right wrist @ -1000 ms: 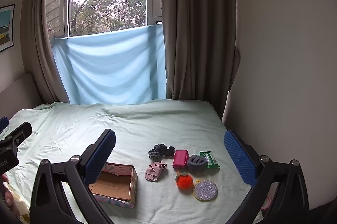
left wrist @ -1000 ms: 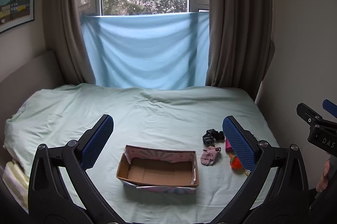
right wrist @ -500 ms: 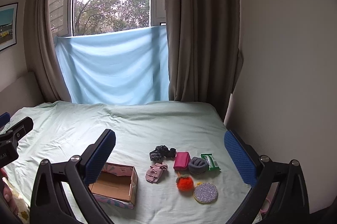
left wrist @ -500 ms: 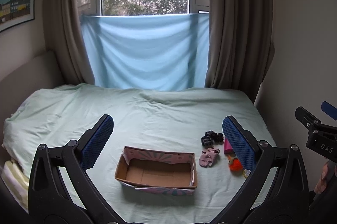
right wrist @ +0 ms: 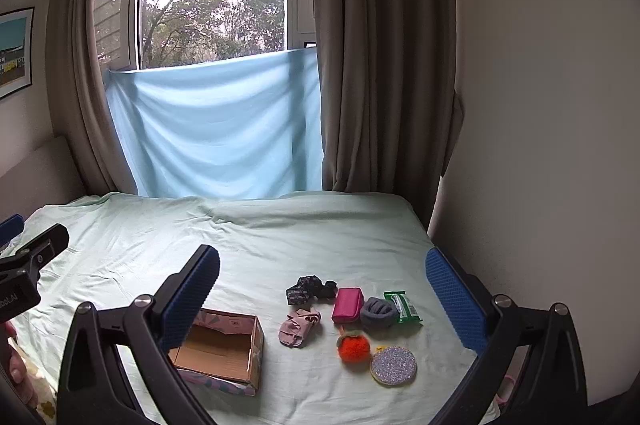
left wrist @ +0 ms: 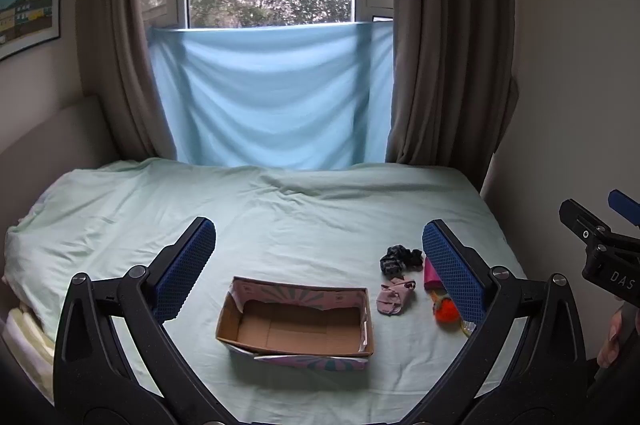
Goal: Organize soft objects
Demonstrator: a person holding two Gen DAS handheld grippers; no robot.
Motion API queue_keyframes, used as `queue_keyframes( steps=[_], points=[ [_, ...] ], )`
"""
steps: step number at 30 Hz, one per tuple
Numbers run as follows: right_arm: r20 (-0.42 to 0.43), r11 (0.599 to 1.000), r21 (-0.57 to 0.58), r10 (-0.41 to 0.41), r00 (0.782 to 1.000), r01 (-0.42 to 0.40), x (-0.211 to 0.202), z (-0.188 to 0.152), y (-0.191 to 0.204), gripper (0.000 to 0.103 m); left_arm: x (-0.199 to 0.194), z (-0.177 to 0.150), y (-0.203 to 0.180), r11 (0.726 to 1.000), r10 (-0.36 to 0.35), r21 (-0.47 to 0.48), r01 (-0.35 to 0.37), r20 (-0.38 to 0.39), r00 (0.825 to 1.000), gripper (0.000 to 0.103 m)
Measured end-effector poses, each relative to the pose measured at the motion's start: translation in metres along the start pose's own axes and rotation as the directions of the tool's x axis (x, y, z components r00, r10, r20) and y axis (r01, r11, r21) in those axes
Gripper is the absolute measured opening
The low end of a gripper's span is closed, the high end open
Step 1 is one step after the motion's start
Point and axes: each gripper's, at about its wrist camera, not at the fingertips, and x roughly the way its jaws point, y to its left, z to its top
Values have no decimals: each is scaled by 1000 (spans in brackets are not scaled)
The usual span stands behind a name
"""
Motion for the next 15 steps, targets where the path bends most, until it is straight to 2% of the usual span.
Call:
queue_keyframes(
  steps=[15],
  points=[
    [-11, 1000, -1, -25, 1000, 25, 1, 1, -2, 103, 7, -3, -1, 1000, -12, 1, 12, -6, 1000, 103]
  ],
)
